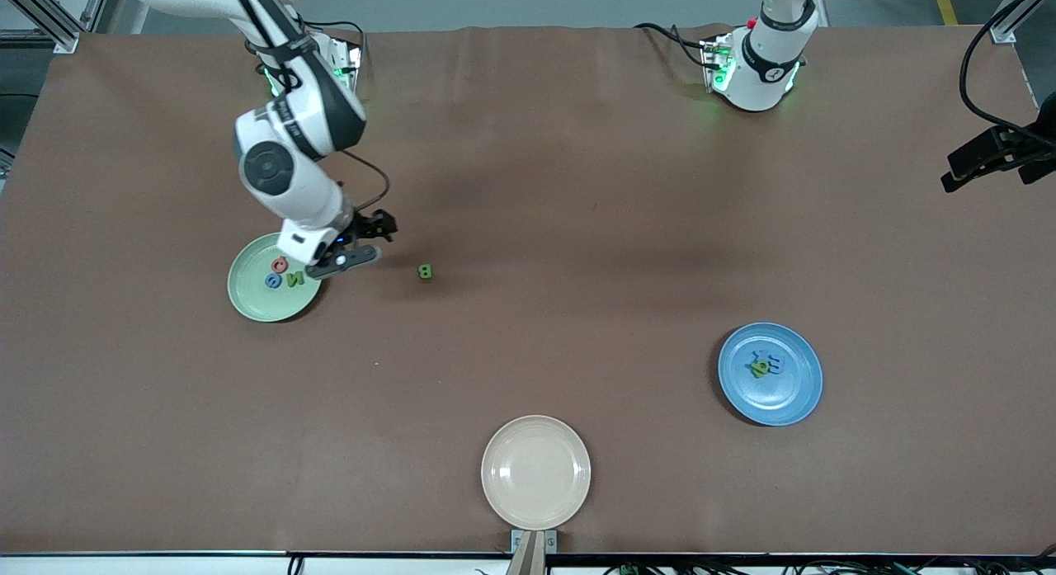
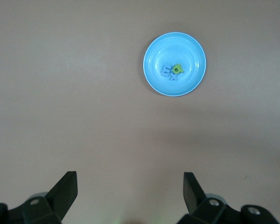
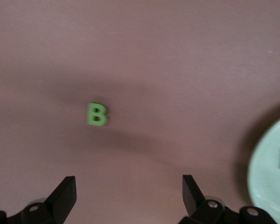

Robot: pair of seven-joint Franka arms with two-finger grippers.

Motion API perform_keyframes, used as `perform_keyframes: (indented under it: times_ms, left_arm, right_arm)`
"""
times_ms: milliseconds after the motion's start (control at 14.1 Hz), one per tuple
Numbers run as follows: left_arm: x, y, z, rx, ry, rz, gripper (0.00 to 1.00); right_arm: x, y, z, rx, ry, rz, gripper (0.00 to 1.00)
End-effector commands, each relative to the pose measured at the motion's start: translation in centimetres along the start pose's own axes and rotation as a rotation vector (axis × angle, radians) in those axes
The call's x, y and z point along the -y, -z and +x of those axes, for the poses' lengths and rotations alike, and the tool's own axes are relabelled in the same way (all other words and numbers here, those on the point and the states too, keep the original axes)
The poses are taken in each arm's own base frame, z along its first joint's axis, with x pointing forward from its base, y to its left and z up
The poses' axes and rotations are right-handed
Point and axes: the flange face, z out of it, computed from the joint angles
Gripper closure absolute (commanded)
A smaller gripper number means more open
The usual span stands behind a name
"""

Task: Sort upper and lower case letters into plates
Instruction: 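Move the right gripper to the green B and grasp it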

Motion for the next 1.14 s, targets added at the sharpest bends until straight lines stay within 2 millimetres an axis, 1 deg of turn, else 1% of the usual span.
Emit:
perform_keyframes:
  times_ms: [0, 71, 142, 213, 426, 568, 638, 709, 780, 922, 1064]
  left_arm:
    - [-0.2, 0.5, -0.3, -0.012, -0.02, -0.019, 0.0]
    - [-0.4, 0.5, -0.3, -0.01, -0.025, -0.019, 0.0]
    - [-0.5, 0.5, -0.3, -0.01, -0.026, -0.019, 0.0]
    - [-0.7, 0.4, -0.3, -0.009, -0.03, -0.02, 0.0]
    - [-1.2, 0.0, -0.2, -0.001, -0.039, -0.018, 0.0]
    - [-2.6, -0.2, -0.3, 0.002, -0.065, -0.017, 0.0]
    - [-3.3, -0.7, -0.4, 0.01, -0.077, -0.016, 0.0]
    - [-3.9, -0.6, -0.5, 0.002, -0.088, -0.016, 0.0]
    - [-3.9, -0.6, -0.5, 0.003, -0.089, -0.015, 0.0]
    - [-4.2, -0.5, -0.7, 0.002, -0.094, -0.015, 0.0]
    - [-4.5, -0.5, -0.7, 0.002, -0.1, -0.015, 0.0]
  right_arm:
    - [2.1, -1.9, 0.5, -0.024, -0.026, 0.046, 0.0]
    - [2.7, -3.0, 0.9, -0.032, -0.019, 0.068, 0.0]
    - [2.8, -3.7, 1.6, -0.027, -0.016, 0.08, 0.01]
    - [2.8, -4.2, 2.1, -0.018, -0.016, 0.088, 0.03]
    - [3.5, -5.0, 3.1, -0.018, 0.012, 0.074, 0.12]
    - [3.5, -6.0, 4.3, -0.012, 0.014, 0.026, 0.16]
    - [3.9, -6.6, 4.5, -0.013, 0.004, 0.0, 0.18]
    - [4.5, -7.1, 4.5, -0.012, -0.009, -0.02, 0.18]
    - [4.8, -7.4, 4.5, -0.011, -0.016, -0.032, 0.18]
    - [4.8, -7.6, 4.5, -0.009, -0.016, -0.035, 0.18]
    - [4.8, -8.2, 4.3, 0.002, -0.015, -0.035, 0.18]
